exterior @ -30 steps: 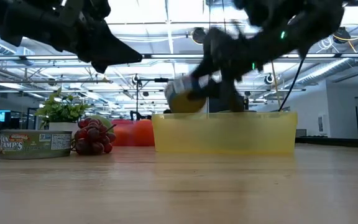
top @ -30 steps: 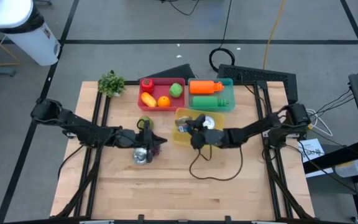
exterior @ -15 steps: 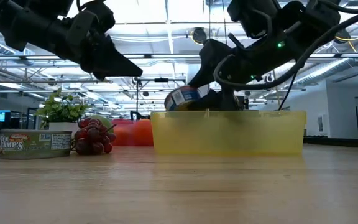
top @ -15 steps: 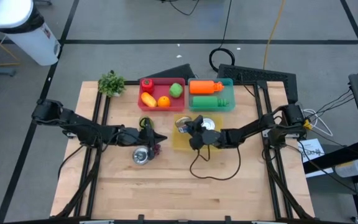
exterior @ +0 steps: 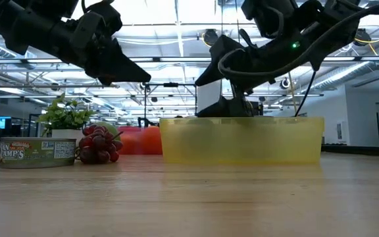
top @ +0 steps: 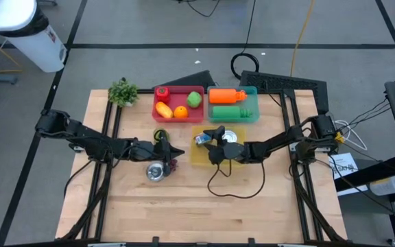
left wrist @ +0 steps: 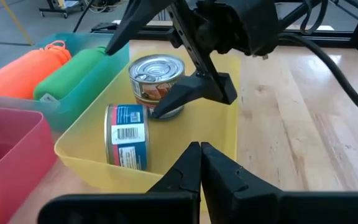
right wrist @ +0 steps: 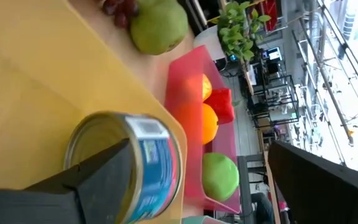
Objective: Pick & Place Food Item
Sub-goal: Put the blue tuna can into the yellow bin
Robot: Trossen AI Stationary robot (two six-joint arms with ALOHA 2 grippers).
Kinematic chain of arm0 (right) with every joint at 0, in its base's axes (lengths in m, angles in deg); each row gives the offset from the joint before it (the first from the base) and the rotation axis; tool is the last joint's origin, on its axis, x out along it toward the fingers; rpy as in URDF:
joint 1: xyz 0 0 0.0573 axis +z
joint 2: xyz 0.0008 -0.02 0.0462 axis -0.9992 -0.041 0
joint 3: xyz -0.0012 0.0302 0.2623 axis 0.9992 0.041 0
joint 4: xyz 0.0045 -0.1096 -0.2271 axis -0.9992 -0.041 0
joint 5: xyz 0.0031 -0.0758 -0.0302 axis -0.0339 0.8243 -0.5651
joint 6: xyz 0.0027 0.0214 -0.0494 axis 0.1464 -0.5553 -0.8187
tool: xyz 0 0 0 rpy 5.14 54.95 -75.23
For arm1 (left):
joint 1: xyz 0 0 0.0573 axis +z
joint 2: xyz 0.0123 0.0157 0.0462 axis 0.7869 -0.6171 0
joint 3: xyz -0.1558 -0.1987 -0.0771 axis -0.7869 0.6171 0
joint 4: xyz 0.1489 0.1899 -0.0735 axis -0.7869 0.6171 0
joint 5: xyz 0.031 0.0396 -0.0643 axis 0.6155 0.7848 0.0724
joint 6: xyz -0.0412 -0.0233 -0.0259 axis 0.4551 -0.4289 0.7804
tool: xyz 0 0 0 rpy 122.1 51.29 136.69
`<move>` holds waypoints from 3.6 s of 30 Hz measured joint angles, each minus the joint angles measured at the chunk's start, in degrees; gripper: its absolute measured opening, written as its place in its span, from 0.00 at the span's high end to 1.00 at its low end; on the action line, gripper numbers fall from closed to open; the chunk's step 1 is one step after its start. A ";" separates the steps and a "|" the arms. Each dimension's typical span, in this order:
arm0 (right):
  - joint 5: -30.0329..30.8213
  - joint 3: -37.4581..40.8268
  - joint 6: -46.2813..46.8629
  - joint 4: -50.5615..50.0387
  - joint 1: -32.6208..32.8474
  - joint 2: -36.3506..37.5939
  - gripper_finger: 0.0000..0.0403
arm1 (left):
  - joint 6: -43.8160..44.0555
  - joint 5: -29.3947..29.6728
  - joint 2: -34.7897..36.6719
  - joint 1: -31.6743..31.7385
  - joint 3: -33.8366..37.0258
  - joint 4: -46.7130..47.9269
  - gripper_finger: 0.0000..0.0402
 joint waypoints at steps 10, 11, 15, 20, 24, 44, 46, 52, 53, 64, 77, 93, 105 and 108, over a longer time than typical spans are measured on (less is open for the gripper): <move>1.59 0.00 9.04 8.45 2.00 0.66 0.20 | 0.10 0.00 0.00 0.00 0.00 0.55 0.98; 1.30 -0.02 10.68 8.48 1.99 1.44 0.21 | 0.13 0.00 0.00 0.00 0.00 0.77 0.98; -0.80 -2.15 22.02 -0.09 -0.09 4.60 0.26 | 0.15 0.02 0.00 0.00 -0.01 1.27 0.98; -13.76 -7.80 38.20 -17.63 -5.72 6.24 0.31 | 0.16 0.02 0.00 0.02 -0.02 1.25 0.98; -13.60 -8.98 41.84 -18.68 -9.59 6.21 0.36 | 0.35 0.03 0.00 0.07 -0.02 1.33 0.98; -21.86 -9.00 41.41 -23.36 -15.87 3.72 0.96 | 0.31 0.07 0.00 0.09 -0.02 1.38 0.98; -23.43 -8.83 40.36 -24.69 -15.91 3.25 0.98 | 0.32 0.07 0.00 0.10 -0.02 1.38 0.98; -25.72 -8.92 37.39 -25.31 -15.37 1.66 0.99 | 0.52 0.07 0.00 0.11 -0.04 1.69 0.98; -25.73 -8.92 37.18 -25.13 -15.14 1.66 1.00 | 0.55 0.07 0.00 0.11 -0.04 1.70 0.98; -25.87 -8.94 32.84 -29.52 -10.96 1.73 1.00 | 0.63 0.09 0.00 0.11 -0.04 2.78 0.98; -31.86 -8.94 31.08 -31.06 -4.84 6.73 1.00 | 0.81 0.54 0.00 0.11 -0.04 2.63 0.98; -32.99 -8.94 43.46 -29.86 -0.73 8.24 0.77 | 1.86 0.57 0.00 0.37 -0.04 2.60 0.98; -24.28 -8.79 46.54 -30.20 -0.54 4.98 0.22 | 1.99 0.55 0.00 0.37 -0.04 2.60 0.98; -27.53 -8.98 47.62 -28.58 -1.30 3.31 0.18 | 2.45 0.55 0.00 0.37 -0.04 2.64 0.98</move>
